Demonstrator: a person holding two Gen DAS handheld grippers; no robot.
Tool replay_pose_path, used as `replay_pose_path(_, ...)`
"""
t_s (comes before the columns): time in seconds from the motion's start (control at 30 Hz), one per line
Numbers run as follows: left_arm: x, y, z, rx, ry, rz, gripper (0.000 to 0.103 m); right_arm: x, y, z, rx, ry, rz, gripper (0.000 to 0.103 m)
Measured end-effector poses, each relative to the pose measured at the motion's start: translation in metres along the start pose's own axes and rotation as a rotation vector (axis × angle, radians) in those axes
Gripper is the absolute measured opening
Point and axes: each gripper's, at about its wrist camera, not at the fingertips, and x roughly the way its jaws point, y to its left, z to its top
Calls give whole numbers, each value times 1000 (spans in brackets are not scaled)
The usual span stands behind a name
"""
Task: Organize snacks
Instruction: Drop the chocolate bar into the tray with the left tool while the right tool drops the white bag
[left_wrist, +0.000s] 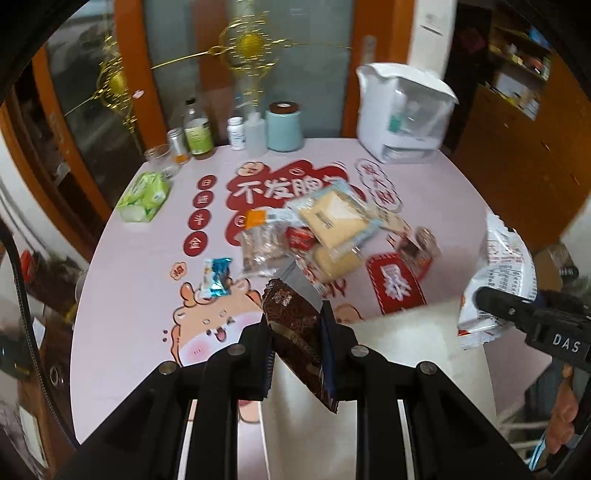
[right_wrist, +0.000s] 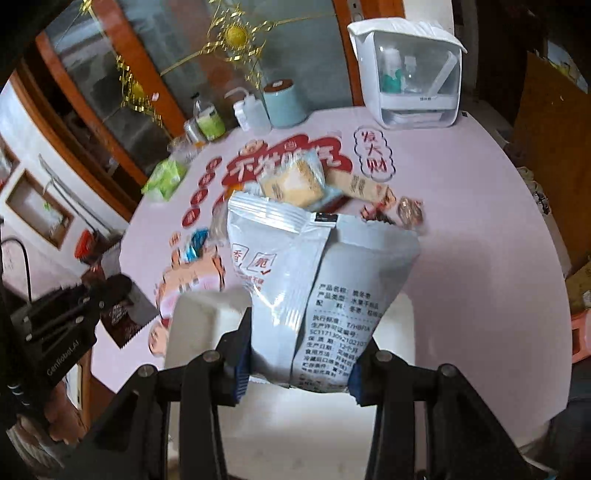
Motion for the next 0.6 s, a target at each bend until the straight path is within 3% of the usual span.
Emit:
replay_pose_path(0.23,13,-30,-36,76,68,4,20,12,-5,-32,-43,86,-7,43)
replay_pose_path(0.3,20,-34,-46,86,104,4,27,15,-10,-37,-27,102,4,49)
replay_pose_path(0.33,22,-36,-50,95,117,9,38,15,-12,-38,-24,101,12,55)
replay_pose_path(0.37,23,-40,-55,108,126,15,58,14,-13,-39,-26,97,20,59)
replay_pose_path(0.43,21,-43,-60,113,120,24,87,12,-13,-40,-36,89,32,61)
replay_pose_path(0.6,12,-49,-66,115,105,42,88,5,-11,-42,-66,77,42,61)
